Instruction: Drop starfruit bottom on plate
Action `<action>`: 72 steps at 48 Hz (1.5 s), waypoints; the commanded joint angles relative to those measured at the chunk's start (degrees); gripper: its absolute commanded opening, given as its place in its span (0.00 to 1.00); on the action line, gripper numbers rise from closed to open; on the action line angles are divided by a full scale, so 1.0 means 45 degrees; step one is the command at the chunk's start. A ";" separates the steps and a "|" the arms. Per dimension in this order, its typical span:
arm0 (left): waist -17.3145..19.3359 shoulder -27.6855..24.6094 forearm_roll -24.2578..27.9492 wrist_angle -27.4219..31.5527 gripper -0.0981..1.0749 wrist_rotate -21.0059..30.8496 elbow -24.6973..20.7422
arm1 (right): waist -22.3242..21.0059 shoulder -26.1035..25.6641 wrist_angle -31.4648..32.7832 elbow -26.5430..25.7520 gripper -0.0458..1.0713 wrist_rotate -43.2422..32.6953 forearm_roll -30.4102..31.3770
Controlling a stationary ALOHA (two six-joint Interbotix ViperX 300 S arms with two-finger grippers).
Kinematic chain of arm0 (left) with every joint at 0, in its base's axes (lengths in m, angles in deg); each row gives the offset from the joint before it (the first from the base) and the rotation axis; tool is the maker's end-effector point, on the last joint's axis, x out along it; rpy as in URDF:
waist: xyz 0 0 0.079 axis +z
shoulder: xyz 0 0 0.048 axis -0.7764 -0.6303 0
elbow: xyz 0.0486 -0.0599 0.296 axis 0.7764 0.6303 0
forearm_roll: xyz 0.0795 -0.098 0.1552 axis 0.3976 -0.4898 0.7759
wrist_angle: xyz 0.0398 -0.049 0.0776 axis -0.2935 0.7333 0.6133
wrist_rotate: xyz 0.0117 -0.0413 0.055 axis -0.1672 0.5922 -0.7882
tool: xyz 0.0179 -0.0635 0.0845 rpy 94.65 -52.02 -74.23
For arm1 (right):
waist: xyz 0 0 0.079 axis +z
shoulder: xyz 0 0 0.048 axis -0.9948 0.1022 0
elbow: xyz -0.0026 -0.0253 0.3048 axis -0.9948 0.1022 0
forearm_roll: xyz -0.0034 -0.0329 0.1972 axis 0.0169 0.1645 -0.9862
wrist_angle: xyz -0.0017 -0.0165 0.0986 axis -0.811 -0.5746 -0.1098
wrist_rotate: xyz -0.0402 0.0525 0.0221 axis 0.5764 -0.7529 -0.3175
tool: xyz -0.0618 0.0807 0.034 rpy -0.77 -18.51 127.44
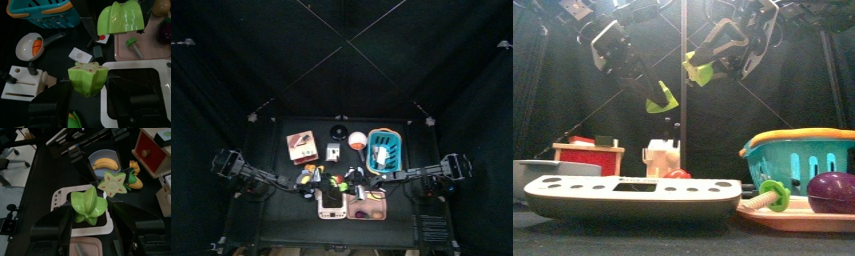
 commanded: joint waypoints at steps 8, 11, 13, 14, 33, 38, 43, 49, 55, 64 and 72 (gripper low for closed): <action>0.0020 0.0313 -0.0527 0.0059 0.46 0.0000 -0.0020 | 0.0000 -0.1445 0.0156 0.0430 0.24 -0.0078 -0.1289; 0.0039 0.0469 -0.1133 0.0254 0.46 0.0000 0.0137 | -0.0078 -0.2402 0.0195 0.1309 0.24 -0.0078 -0.2637; 0.0020 0.0625 -0.1543 0.0684 0.46 -0.0020 0.0273 | -0.0117 -0.2910 0.0293 0.1934 0.24 -0.0078 -0.3633; 0.0039 0.0684 -0.1641 0.0898 0.46 -0.0020 0.0371 | -0.0137 -0.3066 0.0391 0.2266 0.24 -0.0078 -0.4160; -0.0117 0.0508 -0.2598 0.1152 0.46 -0.0098 0.1074 | 0.3027 -0.0605 0.0645 0.3887 0.27 -0.0078 -0.9375; -0.0117 0.0508 -0.2715 0.1152 0.46 -0.0078 0.1094 | 0.3047 -0.0078 0.0723 0.3770 0.42 -0.0078 -0.9375; -0.0117 0.0469 -0.2695 0.1152 0.46 -0.0078 0.1074 | 0.3047 -0.0078 0.1094 0.3691 0.64 -0.0078 -0.9395; -0.0137 0.0469 -0.2754 0.1152 0.46 -0.0098 0.1094 | 0.3066 -0.0078 0.1250 0.3516 0.84 0.0020 -0.9336; -0.0156 0.0469 -0.2754 0.1133 0.46 -0.0098 0.1074 | 0.3105 -0.0078 0.1250 0.3457 0.90 0.0020 -0.9297; -0.0156 0.0469 -0.2715 0.1113 0.46 -0.0137 0.1035 | 0.3164 -0.0059 0.1914 0.3398 0.90 0.0020 -0.9277; -0.0156 0.0449 -0.2734 0.1133 0.46 -0.0137 0.1016 | 0.3281 -0.0059 0.2129 0.3105 0.90 0.0039 -0.9238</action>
